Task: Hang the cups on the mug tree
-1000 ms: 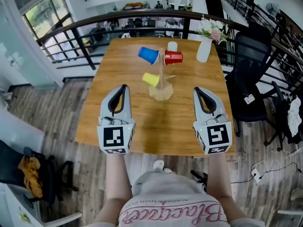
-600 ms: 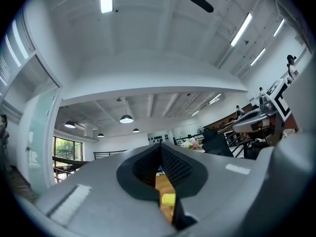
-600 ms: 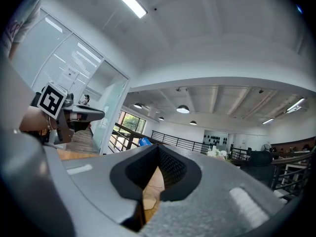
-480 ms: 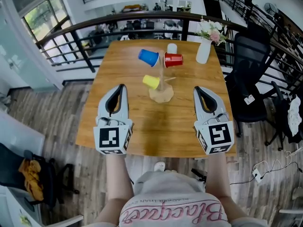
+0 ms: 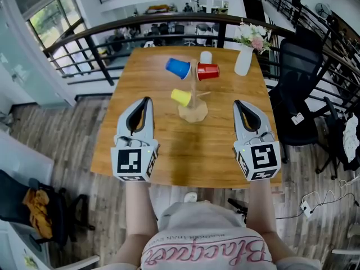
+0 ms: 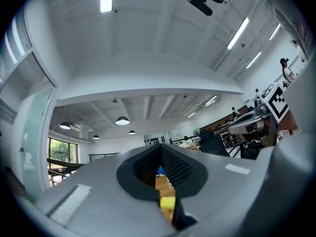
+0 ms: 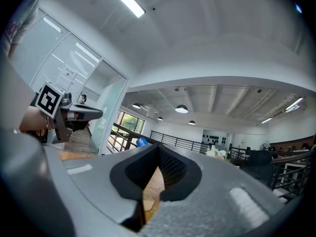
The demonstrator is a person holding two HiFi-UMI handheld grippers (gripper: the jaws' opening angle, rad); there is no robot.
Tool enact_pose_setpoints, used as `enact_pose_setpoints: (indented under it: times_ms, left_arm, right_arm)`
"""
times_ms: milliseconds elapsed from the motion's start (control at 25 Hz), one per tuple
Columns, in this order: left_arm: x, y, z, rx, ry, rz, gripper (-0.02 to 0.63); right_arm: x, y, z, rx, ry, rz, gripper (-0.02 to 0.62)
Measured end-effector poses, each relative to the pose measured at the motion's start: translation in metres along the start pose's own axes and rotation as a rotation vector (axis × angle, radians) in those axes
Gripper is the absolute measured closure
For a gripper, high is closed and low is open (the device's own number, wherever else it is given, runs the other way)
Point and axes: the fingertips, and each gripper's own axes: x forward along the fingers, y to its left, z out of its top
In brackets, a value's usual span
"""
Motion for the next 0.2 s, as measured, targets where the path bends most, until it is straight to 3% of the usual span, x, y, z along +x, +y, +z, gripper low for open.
enact_pose_setpoints:
  times_ms: [200]
  left_arm:
    - [0.0043,-0.002,-0.0011,0.01,0.002,-0.002,0.589]
  right_arm:
    - [0.0033,-0.0018,-0.0009,-0.009,0.002,0.007,0.595]
